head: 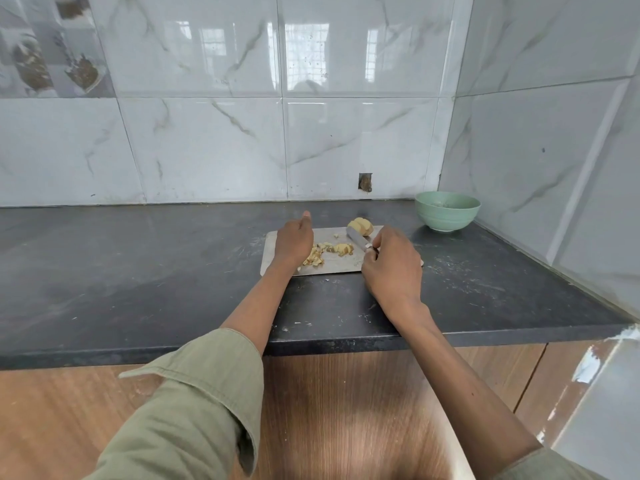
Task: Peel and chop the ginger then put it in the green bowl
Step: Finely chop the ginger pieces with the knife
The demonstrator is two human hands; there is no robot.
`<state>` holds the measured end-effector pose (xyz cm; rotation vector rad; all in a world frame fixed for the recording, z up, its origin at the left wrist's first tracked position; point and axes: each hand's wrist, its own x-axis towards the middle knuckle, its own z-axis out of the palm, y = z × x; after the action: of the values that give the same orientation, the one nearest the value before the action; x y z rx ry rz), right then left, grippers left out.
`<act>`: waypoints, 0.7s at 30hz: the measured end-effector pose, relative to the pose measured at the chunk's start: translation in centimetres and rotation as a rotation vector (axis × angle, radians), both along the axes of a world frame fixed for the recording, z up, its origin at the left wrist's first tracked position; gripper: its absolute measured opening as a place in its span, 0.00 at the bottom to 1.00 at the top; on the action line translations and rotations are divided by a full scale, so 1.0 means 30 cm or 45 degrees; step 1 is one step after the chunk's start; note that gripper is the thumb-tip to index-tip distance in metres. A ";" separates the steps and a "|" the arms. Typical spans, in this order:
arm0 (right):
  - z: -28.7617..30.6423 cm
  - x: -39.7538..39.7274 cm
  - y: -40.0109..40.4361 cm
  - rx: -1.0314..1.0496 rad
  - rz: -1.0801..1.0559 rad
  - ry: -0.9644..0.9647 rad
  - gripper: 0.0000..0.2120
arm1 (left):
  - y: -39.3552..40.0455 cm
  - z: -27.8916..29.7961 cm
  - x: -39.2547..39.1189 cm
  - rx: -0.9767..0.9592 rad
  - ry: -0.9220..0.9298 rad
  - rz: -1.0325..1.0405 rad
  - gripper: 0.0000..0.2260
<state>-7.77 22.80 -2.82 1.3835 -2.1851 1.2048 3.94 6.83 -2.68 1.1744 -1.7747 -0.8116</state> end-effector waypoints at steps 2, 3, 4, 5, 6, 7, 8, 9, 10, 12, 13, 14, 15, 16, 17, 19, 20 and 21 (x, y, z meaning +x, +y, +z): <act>-0.001 0.000 0.003 0.039 0.008 -0.008 0.04 | 0.000 -0.001 -0.001 0.002 -0.009 -0.008 0.19; -0.003 0.000 0.004 0.058 0.004 -0.006 0.04 | -0.002 -0.003 -0.002 0.000 -0.017 -0.006 0.19; -0.004 -0.002 0.004 0.078 0.000 -0.001 0.04 | -0.004 -0.004 -0.003 -0.005 -0.028 -0.001 0.19; -0.007 -0.004 0.004 0.104 -0.002 -0.003 0.04 | -0.004 -0.005 -0.004 -0.009 -0.037 0.004 0.19; -0.008 -0.008 0.004 0.129 0.000 -0.016 0.04 | -0.002 -0.003 -0.004 -0.013 -0.043 0.011 0.19; -0.009 -0.009 0.002 0.150 0.008 -0.035 0.04 | 0.001 0.000 -0.003 -0.014 -0.043 0.017 0.19; -0.009 -0.009 -0.002 0.163 0.026 -0.051 0.04 | 0.004 0.001 -0.003 -0.007 -0.030 0.018 0.20; -0.007 -0.006 -0.006 0.169 0.051 -0.066 0.04 | 0.003 0.001 -0.003 0.001 -0.008 0.016 0.20; -0.006 0.001 -0.012 0.170 0.078 -0.087 0.03 | 0.002 0.001 -0.003 0.009 0.012 0.012 0.21; -0.001 0.023 -0.024 0.179 0.117 -0.117 0.03 | 0.003 0.002 -0.006 0.012 0.039 0.011 0.23; 0.000 0.036 -0.030 0.185 0.128 -0.112 0.03 | 0.003 0.001 -0.008 0.011 0.042 0.013 0.23; -0.001 0.053 -0.039 0.185 0.137 -0.097 0.03 | 0.004 0.002 -0.011 0.008 0.044 0.018 0.24; -0.001 0.072 -0.046 0.181 0.149 -0.082 0.03 | 0.005 0.002 -0.013 0.007 0.051 0.022 0.24; -0.002 0.094 -0.054 0.174 0.167 -0.074 0.03 | 0.005 0.003 -0.016 0.004 0.055 0.030 0.25; -0.003 0.119 -0.064 0.166 0.184 -0.069 0.04 | 0.005 0.000 -0.018 0.000 0.051 0.037 0.25; -0.005 0.167 -0.090 0.171 0.205 -0.041 0.03 | 0.003 -0.002 -0.019 -0.009 0.055 0.037 0.27; -0.006 0.187 -0.102 0.177 0.209 0.001 0.03 | 0.000 -0.005 -0.021 -0.017 0.059 0.032 0.28; -0.008 0.200 -0.114 0.179 0.209 0.051 0.04 | -0.003 -0.007 -0.021 -0.020 0.059 0.026 0.29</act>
<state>-1.76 19.40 -3.05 1.6574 -2.2015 1.0835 3.31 6.74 -2.88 1.1525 -1.7260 -0.8050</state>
